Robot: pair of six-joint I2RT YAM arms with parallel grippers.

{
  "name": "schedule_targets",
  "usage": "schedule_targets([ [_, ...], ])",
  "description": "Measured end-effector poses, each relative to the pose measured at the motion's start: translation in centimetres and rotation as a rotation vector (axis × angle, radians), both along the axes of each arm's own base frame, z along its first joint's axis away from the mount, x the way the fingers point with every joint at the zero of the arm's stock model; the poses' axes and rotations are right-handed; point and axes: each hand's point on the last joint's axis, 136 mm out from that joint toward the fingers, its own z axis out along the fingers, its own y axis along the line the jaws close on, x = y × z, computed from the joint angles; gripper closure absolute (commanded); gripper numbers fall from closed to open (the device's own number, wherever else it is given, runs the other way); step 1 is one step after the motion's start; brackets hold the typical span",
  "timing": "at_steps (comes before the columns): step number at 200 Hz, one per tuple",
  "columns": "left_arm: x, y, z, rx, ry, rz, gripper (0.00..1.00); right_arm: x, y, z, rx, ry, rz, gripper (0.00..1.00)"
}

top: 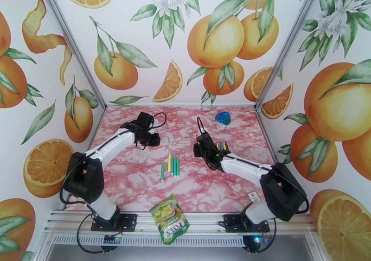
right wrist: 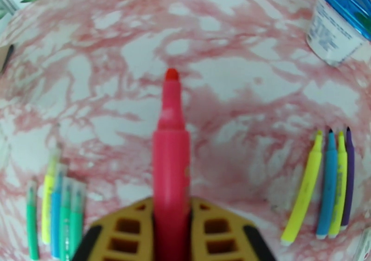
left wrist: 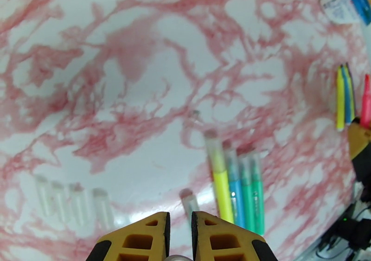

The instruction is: Open the pen caps

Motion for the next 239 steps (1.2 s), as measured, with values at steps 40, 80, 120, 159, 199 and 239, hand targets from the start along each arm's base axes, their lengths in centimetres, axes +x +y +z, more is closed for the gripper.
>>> schedule_targets([
  [40,-0.7,0.7,-1.8,0.094,0.040,0.005,1.00,0.3,-1.7,-1.7,-0.031,0.060,-0.067,1.00],
  [80,-1.2,1.4,-2.9,0.157,0.069,0.010,1.00,0.7,-3.4,-3.0,-0.054,0.103,-0.122,1.00],
  [120,-1.3,1.6,-4.0,0.203,0.086,0.001,1.00,1.0,-4.4,-4.5,-0.083,0.145,-0.165,1.00],
  [159,-1.6,1.9,-6.3,0.259,0.133,-0.017,0.99,1.0,-5.9,-5.5,-0.101,0.181,-0.207,1.00],
  [199,-2.1,2.2,-7.9,0.299,0.172,-0.026,0.99,0.9,-7.2,-6.3,-0.128,0.215,-0.244,1.00],
  [239,-2.3,2.3,-8.3,0.310,0.188,-0.028,0.98,0.8,-8.5,-7.0,-0.145,0.243,-0.274,1.00],
])
